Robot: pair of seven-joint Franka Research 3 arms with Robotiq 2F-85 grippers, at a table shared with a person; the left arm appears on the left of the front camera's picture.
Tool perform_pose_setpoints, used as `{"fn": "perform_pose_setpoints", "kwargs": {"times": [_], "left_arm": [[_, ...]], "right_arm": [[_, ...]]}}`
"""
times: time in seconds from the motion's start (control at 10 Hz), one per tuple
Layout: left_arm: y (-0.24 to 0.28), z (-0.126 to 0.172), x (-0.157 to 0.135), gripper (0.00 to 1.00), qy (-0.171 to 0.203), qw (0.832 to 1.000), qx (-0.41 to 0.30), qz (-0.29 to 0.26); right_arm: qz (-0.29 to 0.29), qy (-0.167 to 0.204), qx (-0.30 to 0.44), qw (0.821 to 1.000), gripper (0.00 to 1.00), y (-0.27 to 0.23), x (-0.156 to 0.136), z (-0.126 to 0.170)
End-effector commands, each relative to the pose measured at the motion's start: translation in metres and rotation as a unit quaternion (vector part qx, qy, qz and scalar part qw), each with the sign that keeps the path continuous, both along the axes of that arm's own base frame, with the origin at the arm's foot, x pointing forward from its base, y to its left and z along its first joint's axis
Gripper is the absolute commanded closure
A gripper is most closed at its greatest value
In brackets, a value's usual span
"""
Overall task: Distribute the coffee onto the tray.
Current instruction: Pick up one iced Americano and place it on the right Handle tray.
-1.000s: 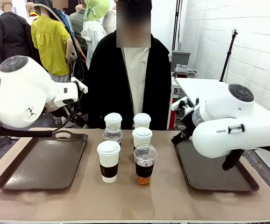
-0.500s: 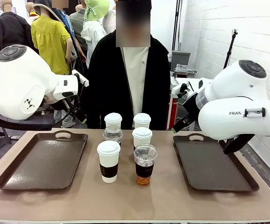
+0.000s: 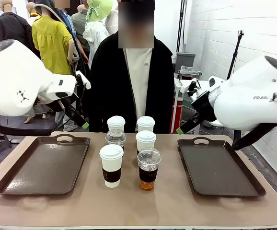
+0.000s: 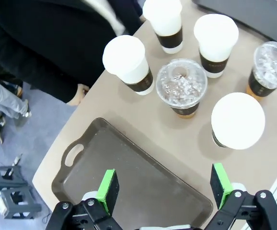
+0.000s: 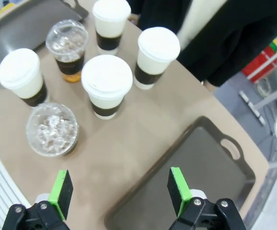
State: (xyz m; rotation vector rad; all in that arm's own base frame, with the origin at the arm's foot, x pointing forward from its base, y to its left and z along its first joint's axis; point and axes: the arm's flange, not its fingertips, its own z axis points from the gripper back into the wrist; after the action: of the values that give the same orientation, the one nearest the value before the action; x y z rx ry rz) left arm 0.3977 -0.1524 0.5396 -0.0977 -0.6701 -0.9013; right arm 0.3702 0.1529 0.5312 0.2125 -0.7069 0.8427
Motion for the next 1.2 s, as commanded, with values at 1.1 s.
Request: {"fn": "perform_pose_setpoints", "kwargs": {"times": [1.1], "left_arm": [[0.048,0.046,-0.018,0.0,-0.028,0.995,-0.092,0.005]], "right_arm": [[0.01,-0.029,0.049,0.998,0.0,-0.036,-0.017,0.03]]}}
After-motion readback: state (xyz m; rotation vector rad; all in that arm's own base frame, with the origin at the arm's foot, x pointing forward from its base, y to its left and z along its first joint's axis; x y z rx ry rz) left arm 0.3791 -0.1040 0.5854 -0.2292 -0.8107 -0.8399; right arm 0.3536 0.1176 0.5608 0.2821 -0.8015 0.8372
